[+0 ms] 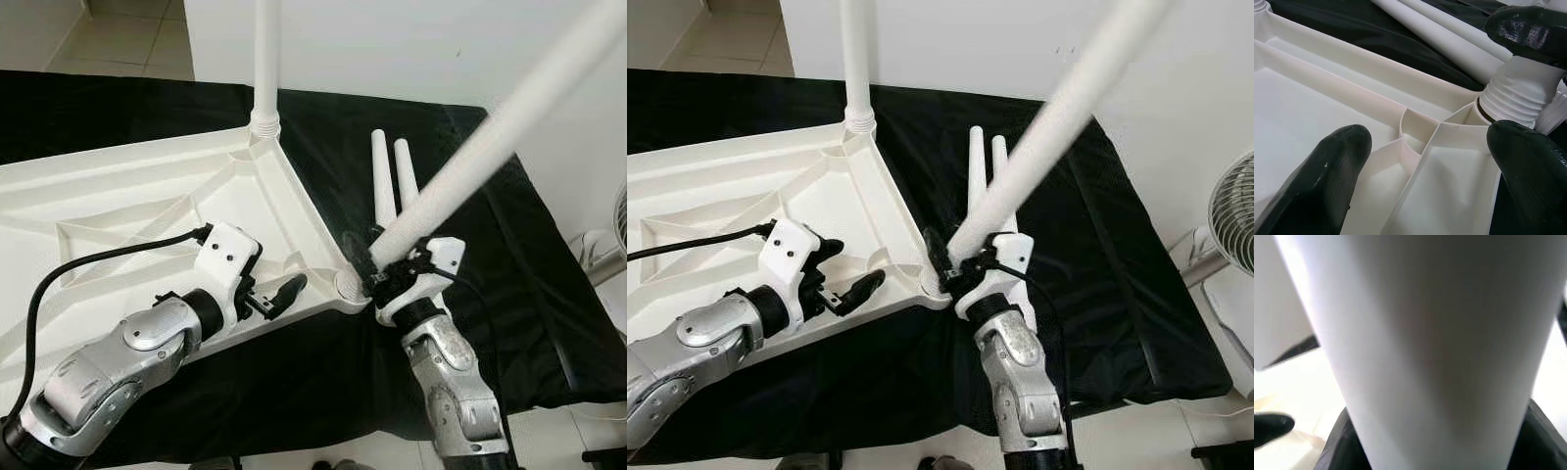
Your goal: Building children table
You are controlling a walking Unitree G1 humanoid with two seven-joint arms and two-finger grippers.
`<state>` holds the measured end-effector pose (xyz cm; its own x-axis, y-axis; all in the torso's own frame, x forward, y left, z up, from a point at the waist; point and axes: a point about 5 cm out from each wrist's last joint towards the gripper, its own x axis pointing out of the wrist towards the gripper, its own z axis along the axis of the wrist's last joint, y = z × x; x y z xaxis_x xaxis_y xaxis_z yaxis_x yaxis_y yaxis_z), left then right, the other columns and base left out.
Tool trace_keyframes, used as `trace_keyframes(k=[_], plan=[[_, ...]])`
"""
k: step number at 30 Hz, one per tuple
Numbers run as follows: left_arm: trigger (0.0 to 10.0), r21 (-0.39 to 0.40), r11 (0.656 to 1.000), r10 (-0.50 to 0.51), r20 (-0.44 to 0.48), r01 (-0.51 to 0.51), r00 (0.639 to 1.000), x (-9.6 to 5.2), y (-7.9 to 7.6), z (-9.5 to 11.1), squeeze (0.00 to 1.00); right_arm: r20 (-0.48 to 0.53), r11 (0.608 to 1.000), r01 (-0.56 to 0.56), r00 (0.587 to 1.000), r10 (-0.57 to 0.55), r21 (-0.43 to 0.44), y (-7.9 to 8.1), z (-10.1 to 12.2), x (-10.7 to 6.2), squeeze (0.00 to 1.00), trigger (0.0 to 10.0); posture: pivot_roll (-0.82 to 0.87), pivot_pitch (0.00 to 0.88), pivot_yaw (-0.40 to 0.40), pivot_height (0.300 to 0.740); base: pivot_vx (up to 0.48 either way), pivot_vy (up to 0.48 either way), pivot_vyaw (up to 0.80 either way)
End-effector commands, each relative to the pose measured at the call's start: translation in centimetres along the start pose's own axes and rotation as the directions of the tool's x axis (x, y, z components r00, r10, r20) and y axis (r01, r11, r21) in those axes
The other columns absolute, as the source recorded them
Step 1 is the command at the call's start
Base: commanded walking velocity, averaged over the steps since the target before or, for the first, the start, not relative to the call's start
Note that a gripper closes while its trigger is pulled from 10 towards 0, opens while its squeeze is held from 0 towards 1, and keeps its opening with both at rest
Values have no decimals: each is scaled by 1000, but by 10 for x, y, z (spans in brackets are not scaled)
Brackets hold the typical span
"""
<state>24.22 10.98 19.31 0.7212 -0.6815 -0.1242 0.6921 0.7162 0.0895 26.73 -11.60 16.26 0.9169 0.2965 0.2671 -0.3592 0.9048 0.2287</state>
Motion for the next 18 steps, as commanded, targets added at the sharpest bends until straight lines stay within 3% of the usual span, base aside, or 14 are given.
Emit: trace_keyframes(k=[1,3,6,8,9,15,18], plan=[[10000,12,968,-249,7,249,968,-3,-13,4,0,-95,994,106,990,-105,2,-19,-19,-14,0,10000,120,213,-86,740,0,0,0],[10000,12,969,-248,7,248,969,-3,-12,4,0,-64,995,100,993,-101,-10,-19,-16,-16,0,10000,120,213,-86,740,0,0,0],[10000,14,969,-247,6,247,969,-3,-11,4,0,-86,992,18,996,-29,-123,-11,-16,-12,0,10000,123,208,-81,740,0,0,0],[10000,15,969,-247,5,247,969,-4,-11,4,0,-96,988,-2,995,-13,-153,-9,-16,-11,0,10000,123,208,-81,740,0,0,0],[10000,15,969,-245,4,245,970,-4,-11,5,0,-140,974,-56,990,25,-221,-5,-17,-6,0,10000,129,209,-83,740,0,0,0],[10000,15,971,-240,4,240,971,-4,-10,5,0,-192,939,-129,979,70,-317,-2,-18,1,0,10000,129,209,-83,740,0,0,0],[10000,15,972,-235,4,235,972,-5,-10,5,0,-193,895,-200,972,131,-398,2,-16,3,0,10000,137,210,-89,740,0,0,0]])
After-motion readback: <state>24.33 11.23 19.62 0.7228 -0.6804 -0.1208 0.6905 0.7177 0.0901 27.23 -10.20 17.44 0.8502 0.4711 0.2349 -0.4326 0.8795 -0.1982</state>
